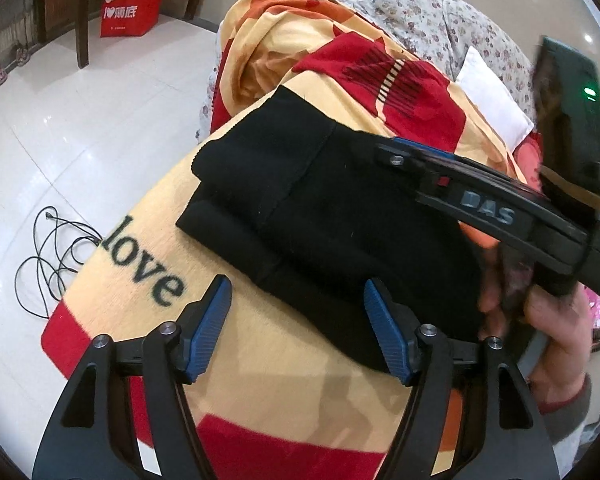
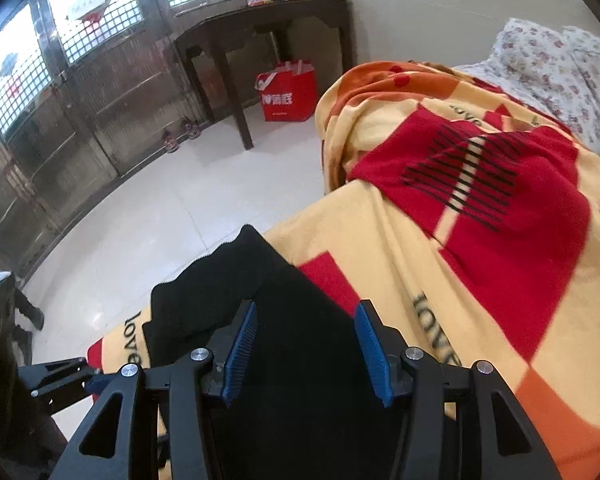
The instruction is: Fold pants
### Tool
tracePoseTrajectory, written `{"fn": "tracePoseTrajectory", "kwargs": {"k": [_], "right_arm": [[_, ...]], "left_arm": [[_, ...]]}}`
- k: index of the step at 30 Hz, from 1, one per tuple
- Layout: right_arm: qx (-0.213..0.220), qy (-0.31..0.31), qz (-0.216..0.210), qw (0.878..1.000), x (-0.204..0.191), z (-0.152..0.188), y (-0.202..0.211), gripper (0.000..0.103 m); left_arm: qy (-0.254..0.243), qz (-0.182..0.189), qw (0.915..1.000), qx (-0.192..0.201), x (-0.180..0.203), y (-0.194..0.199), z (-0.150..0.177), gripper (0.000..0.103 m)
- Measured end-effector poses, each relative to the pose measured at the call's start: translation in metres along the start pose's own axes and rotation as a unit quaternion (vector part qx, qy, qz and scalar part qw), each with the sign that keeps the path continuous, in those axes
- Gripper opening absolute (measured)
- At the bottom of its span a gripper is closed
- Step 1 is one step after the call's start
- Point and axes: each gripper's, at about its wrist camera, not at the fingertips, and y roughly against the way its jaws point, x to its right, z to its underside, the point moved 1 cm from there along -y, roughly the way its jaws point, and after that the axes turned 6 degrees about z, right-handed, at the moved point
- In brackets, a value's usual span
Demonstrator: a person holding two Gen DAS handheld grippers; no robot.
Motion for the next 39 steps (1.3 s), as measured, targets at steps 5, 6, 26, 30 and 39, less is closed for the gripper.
{"fn": "tracePoseTrajectory", "kwargs": {"k": [5,6,26,30,39], "right_arm": [[-0.019,0.034,-0.032,0.999,-0.005,-0.009,-0.026,0.051],[-0.019,0.035,-0.037,0.998,-0.006,-0.01,-0.03,0.051],[-0.004,-0.023,-0.079,0.997,0.0,-0.012,-0.041,0.032],[0.028,-0.058,-0.1,0.993,0.009,-0.01,-0.017,0.019],[0.17,-0.121,-0.113,0.971,0.042,0.021,0.128,0.016]], "left_arm": [[0.006,0.01,0.9998,0.015,-0.001,-0.001,-0.002,0.073],[0.005,0.01,0.9998,0.017,-0.001,-0.001,-0.002,0.073],[0.049,0.053,0.9962,0.049,-0.006,-0.001,-0.009,0.085],[0.039,0.047,0.9973,0.041,-0.001,-0.007,-0.021,0.025],[-0.179,0.079,0.9701,0.143,0.108,0.056,0.006,0.021]]}}
